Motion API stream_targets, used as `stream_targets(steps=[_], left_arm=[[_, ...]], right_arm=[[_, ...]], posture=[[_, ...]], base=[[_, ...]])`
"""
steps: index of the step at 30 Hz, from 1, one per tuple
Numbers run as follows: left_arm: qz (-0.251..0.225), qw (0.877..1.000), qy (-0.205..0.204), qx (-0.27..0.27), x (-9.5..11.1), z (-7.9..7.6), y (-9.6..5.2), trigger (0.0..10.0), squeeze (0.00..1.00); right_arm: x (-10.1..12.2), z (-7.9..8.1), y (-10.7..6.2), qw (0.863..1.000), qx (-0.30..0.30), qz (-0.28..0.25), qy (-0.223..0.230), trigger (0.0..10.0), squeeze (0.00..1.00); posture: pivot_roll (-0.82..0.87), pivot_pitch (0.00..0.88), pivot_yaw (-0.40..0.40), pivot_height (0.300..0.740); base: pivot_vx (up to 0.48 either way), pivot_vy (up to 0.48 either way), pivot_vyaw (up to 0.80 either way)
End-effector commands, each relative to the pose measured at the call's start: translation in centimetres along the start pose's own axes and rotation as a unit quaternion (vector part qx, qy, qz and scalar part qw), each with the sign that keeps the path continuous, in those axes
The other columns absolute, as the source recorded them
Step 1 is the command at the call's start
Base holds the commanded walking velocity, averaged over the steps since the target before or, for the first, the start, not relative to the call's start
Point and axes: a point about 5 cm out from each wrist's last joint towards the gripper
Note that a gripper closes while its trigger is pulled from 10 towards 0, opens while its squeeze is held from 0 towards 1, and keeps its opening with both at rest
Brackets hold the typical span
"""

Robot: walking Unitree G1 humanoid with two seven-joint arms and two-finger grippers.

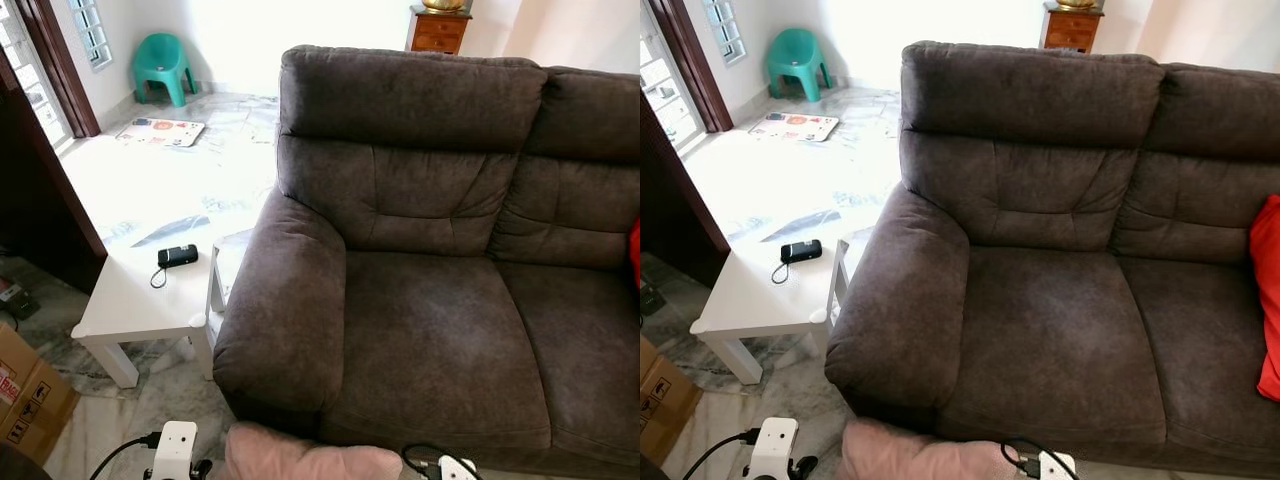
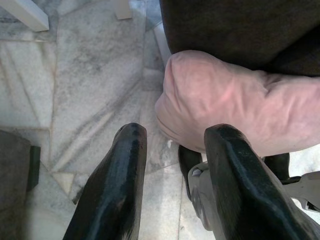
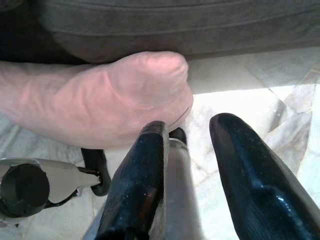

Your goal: Move the pillow to the sofa from floor

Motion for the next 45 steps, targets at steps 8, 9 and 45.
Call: stream_targets(steps=[8, 9, 45], left_arm=[[0.0, 1.0, 0.001, -0.002, 0.0, -0.1, 0.0, 10.0, 0.0], [0.0, 1.0, 0.001, -0.002, 0.0, -0.1, 0.0, 10.0, 0.0], [0.004, 1.0, -0.006, 0.003, -0.2, 0.0, 0.0, 10.0, 0.0]], right_arm=[[0.3, -2.1, -0.2, 1.0, -0.013, -0.003, 0.003, 10.0, 0.0], [0.4, -2.1, -0.2, 1.0, -0.013, -0.003, 0.002, 10.0, 0.0], [-0.8, 1.5, 0.0, 1.0, 0.003, 0.009, -0.001, 10.0, 0.0]], posture=[[0.06, 0.0, -0.046, 0.74], [0.06, 0.0, -0.046, 0.74], [0.06, 0.0, -0.045, 0.74]], base=[[0.0, 0.0, 0.0], [-0.247, 0.0, 0.0], [-0.035, 0.0, 0.0]])
Point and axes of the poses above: a point about 5 cm out from each wrist's last joint towards the gripper, its own y axis pointing out of the wrist towards the gripper, its own x axis along the axis of the wrist's last joint, z = x × y, and after that the axes turned 3 degrees about -y, right-handed
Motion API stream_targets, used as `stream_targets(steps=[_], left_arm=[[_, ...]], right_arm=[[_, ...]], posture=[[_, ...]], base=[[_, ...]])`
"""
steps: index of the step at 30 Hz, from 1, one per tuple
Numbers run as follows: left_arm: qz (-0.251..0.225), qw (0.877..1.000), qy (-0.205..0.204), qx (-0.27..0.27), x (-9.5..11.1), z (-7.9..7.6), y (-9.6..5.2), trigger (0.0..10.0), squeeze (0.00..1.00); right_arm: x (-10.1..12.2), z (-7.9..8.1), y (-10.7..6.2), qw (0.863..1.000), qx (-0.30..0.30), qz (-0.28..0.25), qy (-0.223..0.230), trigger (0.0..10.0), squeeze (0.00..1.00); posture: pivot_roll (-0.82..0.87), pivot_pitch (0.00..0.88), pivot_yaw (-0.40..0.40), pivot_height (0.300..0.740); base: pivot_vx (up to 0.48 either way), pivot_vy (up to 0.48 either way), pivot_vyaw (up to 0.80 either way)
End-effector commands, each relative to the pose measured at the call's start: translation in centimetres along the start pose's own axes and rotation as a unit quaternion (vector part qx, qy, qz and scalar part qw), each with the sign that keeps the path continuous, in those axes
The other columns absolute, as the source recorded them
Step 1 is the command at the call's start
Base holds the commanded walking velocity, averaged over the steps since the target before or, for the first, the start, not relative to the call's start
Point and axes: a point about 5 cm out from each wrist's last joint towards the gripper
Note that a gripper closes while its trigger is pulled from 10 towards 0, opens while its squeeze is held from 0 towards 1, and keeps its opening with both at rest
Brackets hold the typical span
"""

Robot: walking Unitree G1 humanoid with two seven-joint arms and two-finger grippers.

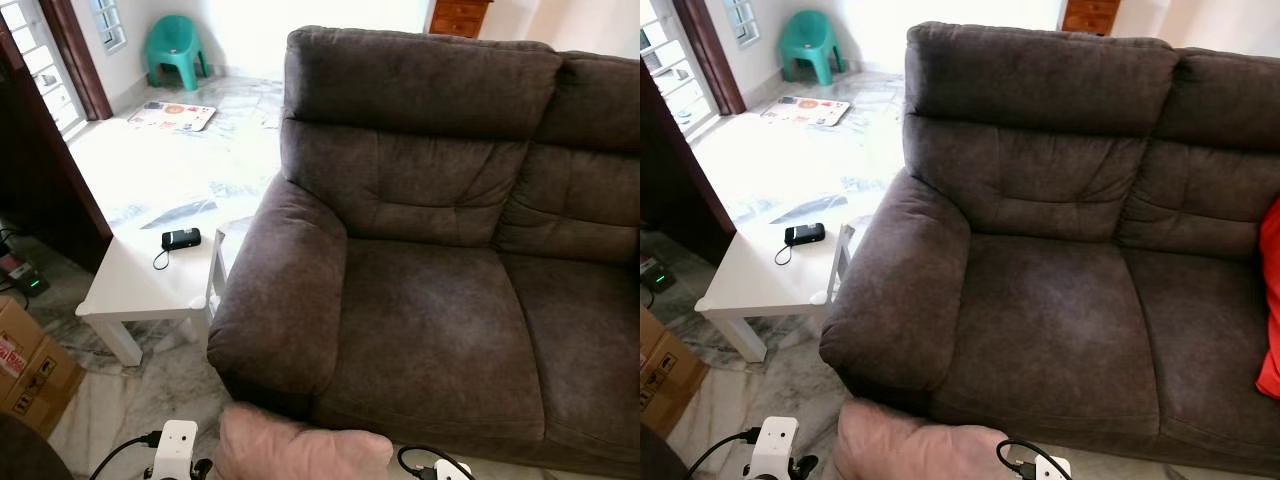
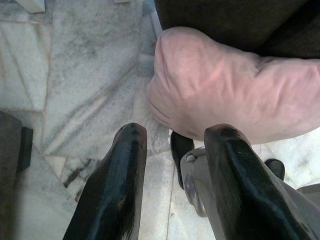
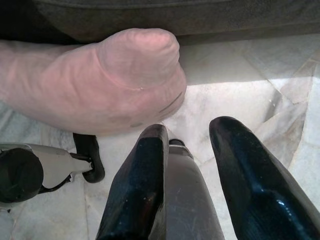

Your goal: Move the pillow to the sofa from floor

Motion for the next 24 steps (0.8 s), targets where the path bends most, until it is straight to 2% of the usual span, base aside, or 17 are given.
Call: stream_targets(steps=[1, 9, 15, 24], left_arm=[[0.004, 1.0, -0.004, 0.0, -0.2, 0.0, -0.1, 10.0, 0.0], [0.004, 1.0, -0.003, -0.001, -0.2, 0.0, 0.0, 10.0, 0.0], [0.005, 1.0, -0.002, 0.0, -0.3, 0.0, -0.1, 10.0, 0.0], [-0.001, 1.0, -0.001, -0.002, -0.2, 0.0, -0.1, 10.0, 0.0]], right_arm=[[-0.1, -0.2, -0.1, 1.0, -0.001, -0.003, -0.003, 10.0, 0.0], [-0.5, -1.0, -0.3, 1.0, -0.005, -0.003, -0.002, 10.0, 0.0], [-0.5, -2.3, -0.5, 1.0, -0.01, -0.005, -0.001, 10.0, 0.0], [1.1, -3.1, -0.2, 1.0, -0.014, -0.011, -0.001, 10.0, 0.0]], posture=[[0.06, 0.0, -0.045, 0.74], [0.06, 0.0, -0.045, 0.74], [0.06, 0.0, -0.045, 0.74], [0.06, 0.0, -0.044, 0.74]], base=[[0.0, 0.334, 0.0], [0.0, 0.453, 0.0], [0.0, 0.423, 0.0], [0.0, 0.0, 0.0]])
Point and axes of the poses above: a point about 5 cm out from each wrist's last joint towards the gripper, its own y axis pointing out of the wrist towards the gripper, its own x axis along the axis of the wrist's last joint, z = x × y, and after that the axes turned 3 degrees about -y, right-handed
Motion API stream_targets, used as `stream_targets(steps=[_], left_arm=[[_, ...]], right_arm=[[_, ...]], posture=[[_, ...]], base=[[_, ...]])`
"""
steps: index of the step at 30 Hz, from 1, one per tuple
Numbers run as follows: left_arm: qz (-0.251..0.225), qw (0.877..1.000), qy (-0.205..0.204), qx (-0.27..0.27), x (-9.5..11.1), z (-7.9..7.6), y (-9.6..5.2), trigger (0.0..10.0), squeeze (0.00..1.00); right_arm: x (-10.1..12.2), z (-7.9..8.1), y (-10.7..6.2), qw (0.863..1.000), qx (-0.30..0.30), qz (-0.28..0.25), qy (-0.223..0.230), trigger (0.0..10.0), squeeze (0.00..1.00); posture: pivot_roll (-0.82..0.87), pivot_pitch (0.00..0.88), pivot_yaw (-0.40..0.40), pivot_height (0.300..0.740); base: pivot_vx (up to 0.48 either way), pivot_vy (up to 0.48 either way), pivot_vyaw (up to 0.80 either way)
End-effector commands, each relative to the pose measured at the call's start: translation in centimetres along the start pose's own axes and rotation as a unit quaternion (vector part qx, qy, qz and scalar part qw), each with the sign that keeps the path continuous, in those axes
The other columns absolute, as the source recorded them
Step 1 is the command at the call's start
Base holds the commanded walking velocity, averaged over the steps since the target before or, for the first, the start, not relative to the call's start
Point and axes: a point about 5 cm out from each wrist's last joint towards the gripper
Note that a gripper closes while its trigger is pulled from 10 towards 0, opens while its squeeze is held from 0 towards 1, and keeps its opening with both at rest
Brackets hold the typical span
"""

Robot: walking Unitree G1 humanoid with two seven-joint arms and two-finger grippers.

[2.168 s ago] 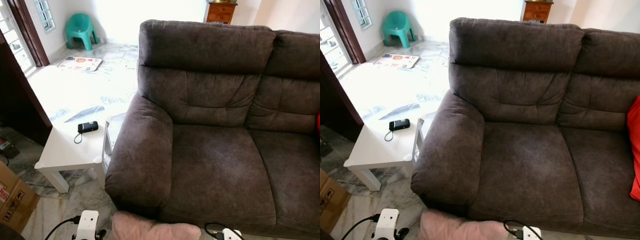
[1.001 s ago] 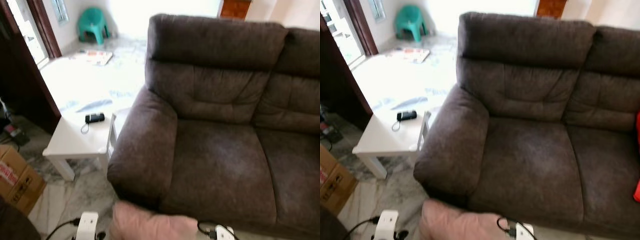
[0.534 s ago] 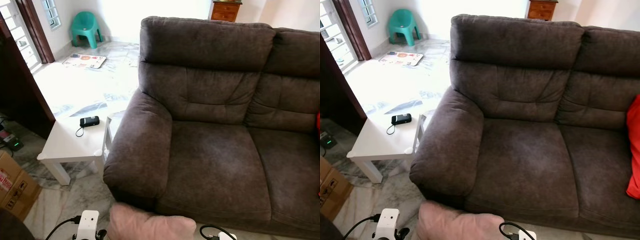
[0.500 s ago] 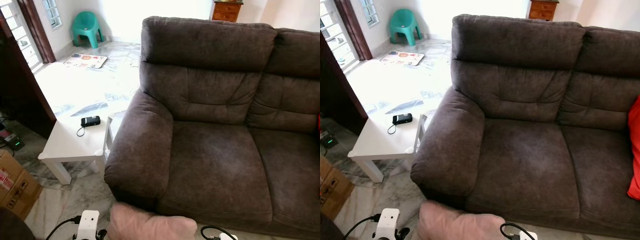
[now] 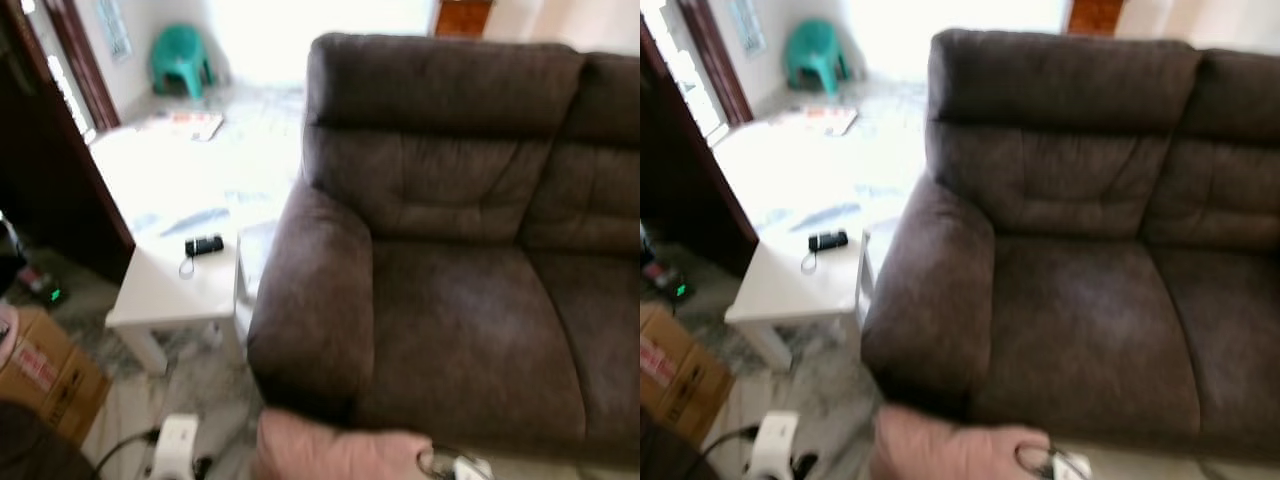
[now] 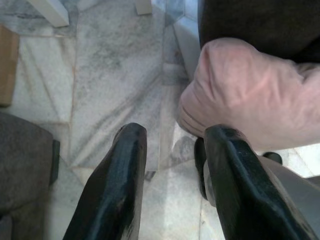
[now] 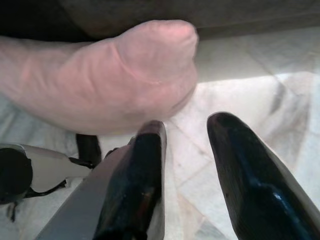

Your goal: Move the pillow to the sofa from floor

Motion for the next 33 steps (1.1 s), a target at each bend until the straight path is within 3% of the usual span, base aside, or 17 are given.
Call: stream_targets(steps=[1, 8, 22, 28, 33], left_arm=[[0.001, 1.0, 0.001, 0.006, -0.2, 0.4, -0.1, 10.0, 0.0], [0.002, 1.0, 0.004, 0.006, -0.2, 0.5, -0.1, 10.0, 0.0], [0.002, 1.0, 0.013, 0.008, -0.1, 0.5, -0.1, 10.0, 0.0], [0.001, 1.0, 0.017, 0.011, -0.1, 0.6, -0.1, 10.0, 0.0], [0.002, 1.0, 0.016, 0.011, -0.1, 0.6, -0.1, 10.0, 0.0]], right_arm=[[0.8, 0.6, 0.3, 1.0, 0.008, -0.007, 0.005, 10.0, 0.0], [1.5, 1.7, 0.6, 1.0, 0.014, -0.008, 0.004, 10.0, 0.0], [1.8, 5.6, 0.8, 0.999, 0.033, -0.013, 0.0, 10.0, 0.0], [0.8, 5.2, 0.6, 0.999, 0.031, -0.009, 0.001, 10.0, 0.0], [-0.7, 3.2, 0.1, 1.0, 0.021, -0.002, 0.004, 10.0, 0.0]], posture=[[0.06, 0.0, -0.044, 0.74], [0.06, 0.0, -0.044, 0.74], [0.06, 0.0, -0.043, 0.74], [0.06, 0.0, -0.042, 0.74], [0.06, 0.0, -0.042, 0.74]], base=[[0.0, 0.0, 0.0], [0.0, 0.0, 0.0], [0.0, 0.0, 0.0], [0.0, -0.194, 0.0], [0.0, -0.171, 0.0]])
Point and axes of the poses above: a point about 5 cm out from each wrist's last joint towards the gripper, its own y axis pointing out of the wrist towards the gripper, its own x axis along the axis of the wrist's last joint, z = x × y, and after that the axes turned 3 degrees about -y, right-handed
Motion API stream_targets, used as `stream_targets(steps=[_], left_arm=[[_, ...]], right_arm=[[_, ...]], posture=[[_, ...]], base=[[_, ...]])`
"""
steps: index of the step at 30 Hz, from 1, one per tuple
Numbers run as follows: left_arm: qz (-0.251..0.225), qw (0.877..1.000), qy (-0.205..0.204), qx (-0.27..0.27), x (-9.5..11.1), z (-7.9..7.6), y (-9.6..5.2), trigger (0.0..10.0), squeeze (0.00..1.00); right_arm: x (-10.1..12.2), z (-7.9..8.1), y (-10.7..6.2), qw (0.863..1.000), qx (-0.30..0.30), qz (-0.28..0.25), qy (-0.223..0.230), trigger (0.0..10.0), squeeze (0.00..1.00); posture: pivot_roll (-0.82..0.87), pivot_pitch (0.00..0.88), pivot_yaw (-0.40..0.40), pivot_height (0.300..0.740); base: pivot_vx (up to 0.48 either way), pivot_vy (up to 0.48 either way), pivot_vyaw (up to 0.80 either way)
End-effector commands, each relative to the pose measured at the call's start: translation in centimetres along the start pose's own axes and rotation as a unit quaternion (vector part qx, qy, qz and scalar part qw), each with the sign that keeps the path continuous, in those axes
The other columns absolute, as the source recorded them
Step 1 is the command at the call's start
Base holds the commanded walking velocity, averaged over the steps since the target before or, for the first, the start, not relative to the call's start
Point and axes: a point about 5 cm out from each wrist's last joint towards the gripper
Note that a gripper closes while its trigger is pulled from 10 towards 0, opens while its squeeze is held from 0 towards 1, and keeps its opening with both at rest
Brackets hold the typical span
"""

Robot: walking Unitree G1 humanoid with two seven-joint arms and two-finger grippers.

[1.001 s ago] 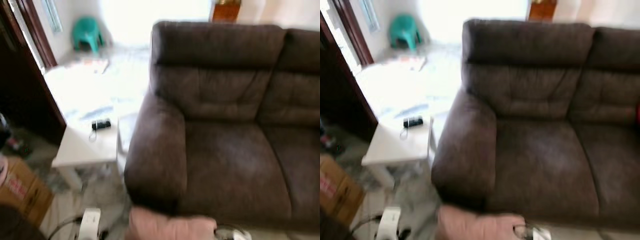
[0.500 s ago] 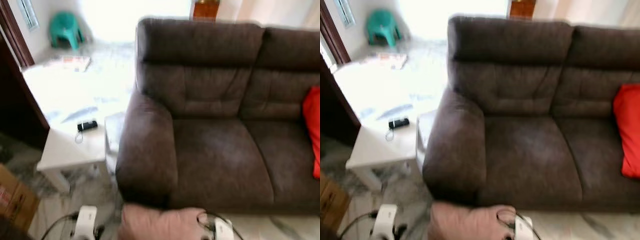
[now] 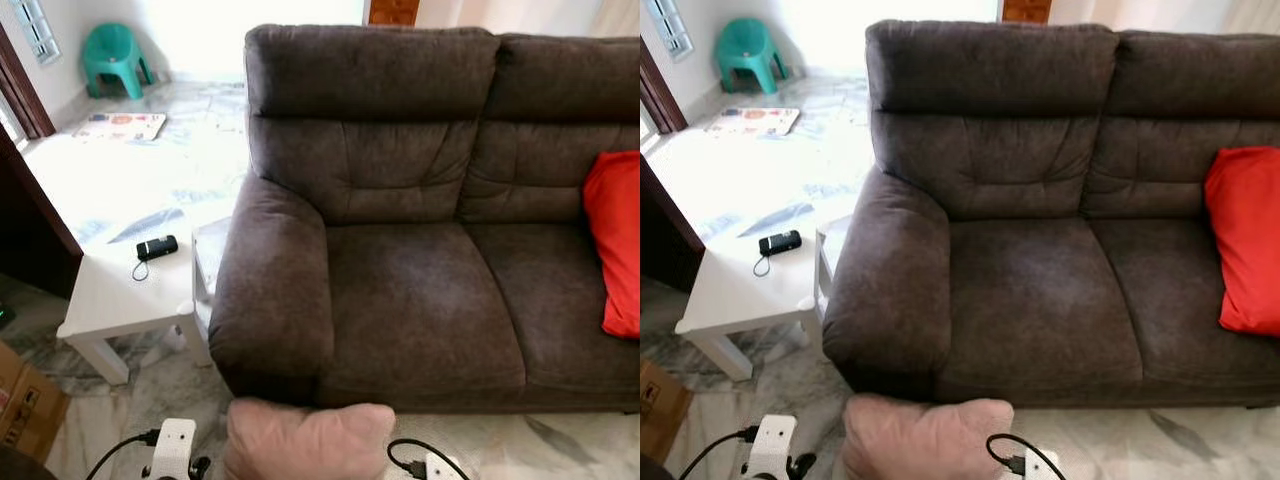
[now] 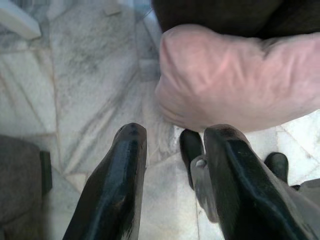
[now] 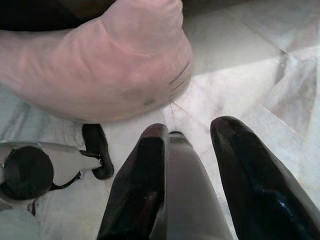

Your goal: Move the pillow to the sofa from floor

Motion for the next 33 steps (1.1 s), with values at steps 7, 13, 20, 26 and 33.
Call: stream_targets(steps=[7, 13, 20, 26, 33], left_arm=[[0.006, 1.0, 0.004, 0.0, -0.4, -0.3, -0.1, 10.0, 0.0], [0.005, 1.0, 0.005, 0.0, -0.4, -0.3, -0.1, 10.0, 0.0], [0.0, 1.0, -0.003, 0.005, -0.4, -0.3, -0.1, 10.0, 0.0], [-0.043, 0.999, -0.016, 0.025, 0.1, -0.2, -0.2, 10.0, 0.0], [-0.27, 0.955, 0.079, 0.088, 5.1, 0.7, -1.6, 10.0, 0.0]], right_arm=[[-0.6, -4.0, -0.8, 1.0, -0.023, -0.004, 0.005, 10.0, 0.0], [0.8, -5.3, -0.7, 1.0, -0.027, -0.014, 0.005, 10.0, 0.0], [3.4, -4.2, 0.1, 0.999, -0.016, -0.038, -0.001, 10.0, 0.0], [6.0, -1.9, 0.7, 0.995, 0.004, -0.095, -0.012, 10.0, 0.0], [9.7, -2.2, 0.3, 0.98, 0.014, -0.199, -0.018, 10.0, 0.0]], posture=[[0.06, 0.0, -0.043, 0.74], [0.06, 0.0, -0.043, 0.74], [0.06, 0.0, -0.046, 0.74], [0.06, 0.0, -0.047, 0.74], [0.07, 0.0, -0.052, 0.74]], base=[[0.0, 0.0, 0.0], [0.0, 0.0, 0.0], [0.0, 0.0, 0.0], [0.0, 0.0, 0.0], [0.0, 0.0, 0.0]])
Point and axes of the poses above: a point about 5 cm out from each wrist's last joint towards the gripper, its own y axis pointing out of the wrist towards the gripper, its own x axis along the axis of the wrist's last joint, z = x × y, and after that the axes turned 3 degrees about -y, right-handed
